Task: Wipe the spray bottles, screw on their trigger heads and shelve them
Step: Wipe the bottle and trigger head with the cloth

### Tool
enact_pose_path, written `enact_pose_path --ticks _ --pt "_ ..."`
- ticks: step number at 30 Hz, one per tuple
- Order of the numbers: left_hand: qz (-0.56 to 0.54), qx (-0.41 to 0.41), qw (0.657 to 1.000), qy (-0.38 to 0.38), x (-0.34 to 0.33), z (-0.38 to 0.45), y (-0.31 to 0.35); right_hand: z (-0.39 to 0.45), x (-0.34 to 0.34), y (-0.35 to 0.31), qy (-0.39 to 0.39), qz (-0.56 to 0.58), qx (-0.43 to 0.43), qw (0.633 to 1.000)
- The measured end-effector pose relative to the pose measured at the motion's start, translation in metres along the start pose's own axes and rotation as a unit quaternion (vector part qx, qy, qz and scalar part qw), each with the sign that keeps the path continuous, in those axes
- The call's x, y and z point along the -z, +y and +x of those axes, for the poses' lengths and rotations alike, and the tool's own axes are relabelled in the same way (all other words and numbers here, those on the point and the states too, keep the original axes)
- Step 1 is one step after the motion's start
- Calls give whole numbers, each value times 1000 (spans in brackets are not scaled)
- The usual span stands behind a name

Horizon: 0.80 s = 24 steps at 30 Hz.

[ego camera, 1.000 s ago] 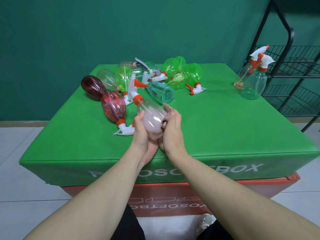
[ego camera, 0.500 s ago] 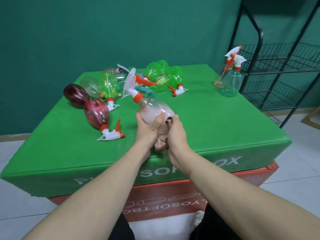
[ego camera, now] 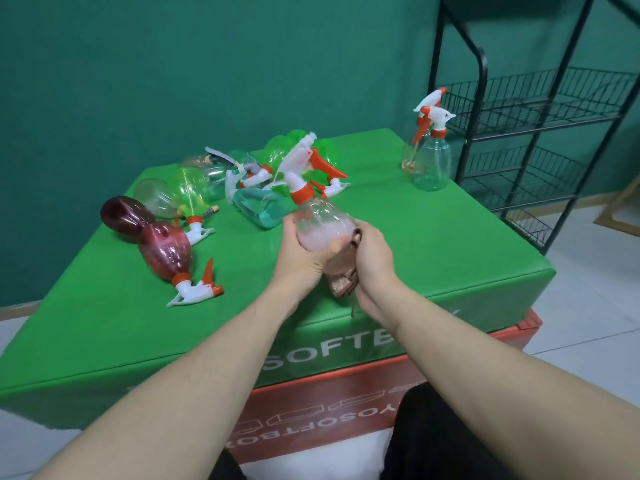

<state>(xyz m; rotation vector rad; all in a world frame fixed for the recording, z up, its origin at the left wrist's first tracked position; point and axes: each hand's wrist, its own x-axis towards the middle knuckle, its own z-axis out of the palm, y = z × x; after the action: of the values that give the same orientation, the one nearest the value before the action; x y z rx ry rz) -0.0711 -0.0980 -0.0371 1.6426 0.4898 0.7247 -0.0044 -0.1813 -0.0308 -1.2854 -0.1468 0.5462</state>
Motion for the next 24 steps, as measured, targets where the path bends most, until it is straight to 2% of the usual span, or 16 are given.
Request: enact_pose_path --ticks 5,11,24 --pt "55 -2 998 4 -25 20 -3 19 37 -19 13 -36 46 998" --pt "101 8 995 -9 -64 50 -6 38 95 -55 67 -55 66 994" --pt "121 8 990 -71 -196 124 4 79 205 -96 113 -23 57 992"
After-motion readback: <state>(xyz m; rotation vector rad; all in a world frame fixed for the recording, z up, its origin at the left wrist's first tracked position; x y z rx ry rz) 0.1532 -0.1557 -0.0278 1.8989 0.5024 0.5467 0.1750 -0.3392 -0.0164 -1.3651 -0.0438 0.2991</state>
